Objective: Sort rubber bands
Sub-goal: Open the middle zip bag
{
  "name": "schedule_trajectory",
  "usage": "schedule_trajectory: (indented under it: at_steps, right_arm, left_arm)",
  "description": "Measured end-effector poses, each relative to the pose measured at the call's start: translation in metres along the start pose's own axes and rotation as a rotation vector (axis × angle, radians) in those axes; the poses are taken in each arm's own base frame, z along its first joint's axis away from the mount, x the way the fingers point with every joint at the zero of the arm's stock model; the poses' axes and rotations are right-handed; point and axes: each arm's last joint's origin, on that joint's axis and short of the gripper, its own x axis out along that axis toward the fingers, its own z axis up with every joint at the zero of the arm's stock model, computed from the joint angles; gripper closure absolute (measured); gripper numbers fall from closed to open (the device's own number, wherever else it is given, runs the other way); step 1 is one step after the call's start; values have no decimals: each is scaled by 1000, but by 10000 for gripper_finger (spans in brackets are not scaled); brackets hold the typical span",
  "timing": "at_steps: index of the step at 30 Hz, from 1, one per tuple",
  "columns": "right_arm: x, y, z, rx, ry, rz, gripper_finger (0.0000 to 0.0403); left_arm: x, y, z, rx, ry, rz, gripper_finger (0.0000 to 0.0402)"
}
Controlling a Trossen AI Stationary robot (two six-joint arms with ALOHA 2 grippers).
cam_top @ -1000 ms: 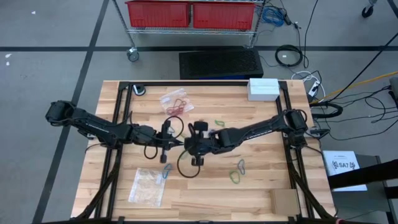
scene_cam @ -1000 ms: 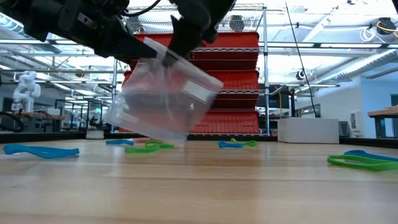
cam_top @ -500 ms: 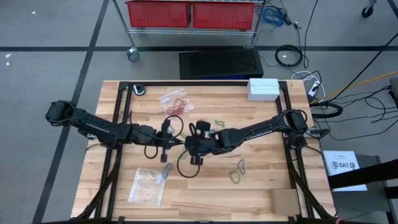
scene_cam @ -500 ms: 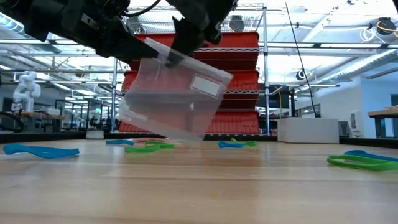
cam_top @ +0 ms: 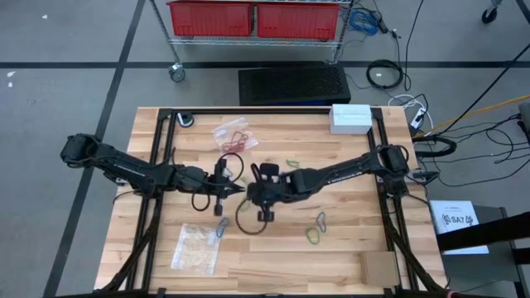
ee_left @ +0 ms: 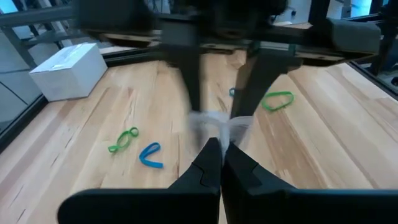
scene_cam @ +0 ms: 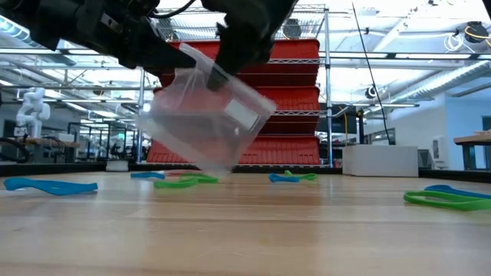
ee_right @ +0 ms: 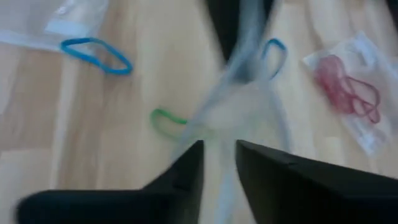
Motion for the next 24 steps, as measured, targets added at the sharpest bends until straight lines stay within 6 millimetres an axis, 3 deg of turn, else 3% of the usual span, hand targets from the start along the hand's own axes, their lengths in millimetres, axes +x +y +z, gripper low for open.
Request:
schedule_trajectory:
  at_steps: [3, 7, 13, 20, 24]
  right_arm:
    - [-4, 8, -1, -23, 1, 1, 381]
    - [0, 12, -6, -46, -24, -35, 398]
    - [17, 10, -18, 7, -74, -87, 402]
    - [20, 18, -13, 14, -219, -137, 402]
    - [23, 10, -13, 83, -212, -115, 373]
  left_arm:
    - [-1, 0, 2, -3, -11, 1, 402]
    - [-1, -1, 1, -6, -9, -4, 402]
    - [-1, -2, 1, -4, -9, -8, 402]
    - [-1, -2, 2, -6, -12, -6, 402]
    - [-1, -2, 2, -6, -11, 3, 402]
